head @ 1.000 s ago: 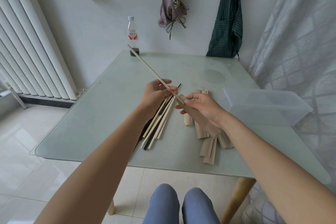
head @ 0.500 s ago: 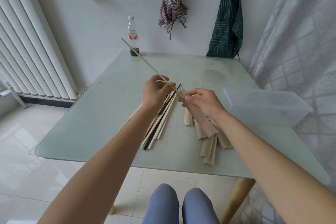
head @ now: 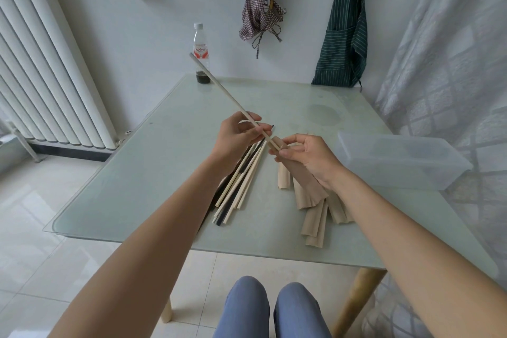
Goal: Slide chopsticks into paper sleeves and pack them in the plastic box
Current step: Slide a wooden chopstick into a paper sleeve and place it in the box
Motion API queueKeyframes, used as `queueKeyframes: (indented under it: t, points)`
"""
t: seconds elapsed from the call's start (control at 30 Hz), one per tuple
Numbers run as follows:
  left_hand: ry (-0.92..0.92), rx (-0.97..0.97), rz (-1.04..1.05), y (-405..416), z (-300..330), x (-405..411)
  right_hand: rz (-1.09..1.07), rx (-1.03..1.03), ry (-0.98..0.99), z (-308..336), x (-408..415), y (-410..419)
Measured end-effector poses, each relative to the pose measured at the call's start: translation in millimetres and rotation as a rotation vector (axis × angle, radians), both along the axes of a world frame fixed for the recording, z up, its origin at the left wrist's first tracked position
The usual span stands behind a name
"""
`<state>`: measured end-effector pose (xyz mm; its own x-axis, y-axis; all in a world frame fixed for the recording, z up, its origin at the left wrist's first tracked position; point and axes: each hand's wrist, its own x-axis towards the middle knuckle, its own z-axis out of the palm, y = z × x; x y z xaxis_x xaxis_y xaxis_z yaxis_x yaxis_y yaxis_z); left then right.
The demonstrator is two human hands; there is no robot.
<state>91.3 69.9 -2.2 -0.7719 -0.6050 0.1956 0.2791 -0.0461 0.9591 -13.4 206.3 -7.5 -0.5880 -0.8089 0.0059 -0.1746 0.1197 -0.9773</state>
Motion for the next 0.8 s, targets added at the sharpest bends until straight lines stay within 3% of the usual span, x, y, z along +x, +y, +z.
queueKeyframes:
  t: [0.33, 0.8]
  points:
    - [0.014, 0.007, 0.045, 0.0, -5.3, -2.7, -0.043, 0.034, 0.293, 6.7, 6.0, -2.6]
    - [0.039, -0.087, 0.113, 7.0, -1.1, -1.0, -0.1, 0.138, 0.34, 7.4, 0.6, -6.1]
